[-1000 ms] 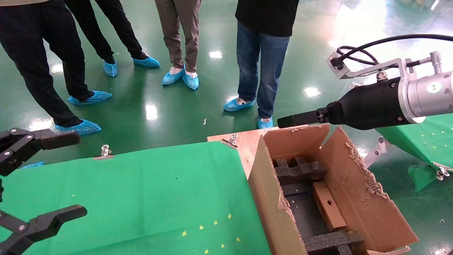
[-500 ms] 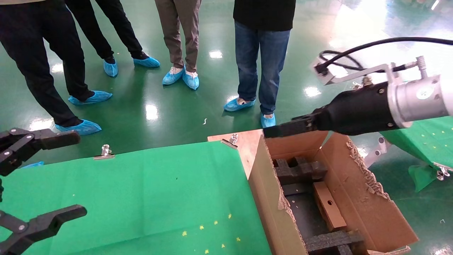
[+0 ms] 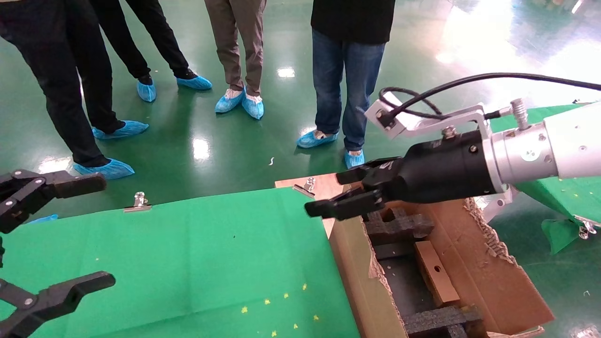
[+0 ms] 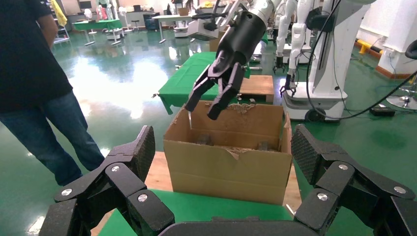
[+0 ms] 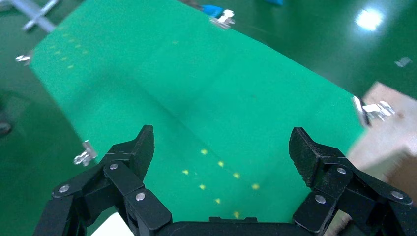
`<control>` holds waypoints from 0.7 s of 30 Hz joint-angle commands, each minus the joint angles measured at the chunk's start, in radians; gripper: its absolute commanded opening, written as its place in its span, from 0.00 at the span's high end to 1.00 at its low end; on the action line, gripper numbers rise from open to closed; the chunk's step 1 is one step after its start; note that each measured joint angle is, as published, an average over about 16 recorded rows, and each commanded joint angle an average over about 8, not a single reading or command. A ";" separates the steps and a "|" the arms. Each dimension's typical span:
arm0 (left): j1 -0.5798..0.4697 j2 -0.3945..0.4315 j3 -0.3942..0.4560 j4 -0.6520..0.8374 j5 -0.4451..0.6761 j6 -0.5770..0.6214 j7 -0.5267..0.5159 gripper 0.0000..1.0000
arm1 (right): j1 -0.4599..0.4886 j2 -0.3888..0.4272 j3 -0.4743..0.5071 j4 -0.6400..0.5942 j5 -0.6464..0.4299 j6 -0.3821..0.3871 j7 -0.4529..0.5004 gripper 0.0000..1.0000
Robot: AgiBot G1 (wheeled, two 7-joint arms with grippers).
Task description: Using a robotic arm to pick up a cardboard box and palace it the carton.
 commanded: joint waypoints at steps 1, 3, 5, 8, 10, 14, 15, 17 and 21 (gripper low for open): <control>0.000 0.000 0.000 0.000 0.000 0.000 0.000 0.00 | -0.034 -0.007 0.039 -0.002 0.021 -0.013 -0.045 0.00; 0.000 0.000 0.000 0.000 0.000 0.000 0.000 0.00 | -0.069 -0.015 0.079 -0.005 0.042 -0.027 -0.091 0.00; 0.000 0.000 0.000 0.000 0.000 0.000 0.000 0.00 | -0.103 -0.022 0.118 -0.007 0.063 -0.040 -0.135 0.00; 0.000 0.000 0.000 0.000 0.000 0.000 0.000 0.00 | -0.155 -0.033 0.177 -0.011 0.094 -0.060 -0.203 0.00; 0.000 0.000 0.000 0.000 0.000 0.000 0.000 0.00 | -0.189 -0.040 0.216 -0.013 0.115 -0.074 -0.248 0.00; 0.000 0.000 0.000 0.000 0.000 0.000 0.000 0.00 | -0.258 -0.055 0.295 -0.017 0.157 -0.101 -0.338 0.00; 0.000 0.000 0.000 0.000 0.000 0.000 0.000 0.00 | -0.275 -0.059 0.314 -0.019 0.168 -0.107 -0.361 0.00; 0.000 0.000 0.000 0.000 0.000 0.000 0.000 0.00 | -0.310 -0.066 0.354 -0.021 0.188 -0.121 -0.406 0.00; 0.000 0.000 0.000 0.000 0.000 0.000 0.000 0.00 | -0.379 -0.081 0.432 -0.026 0.231 -0.148 -0.497 0.00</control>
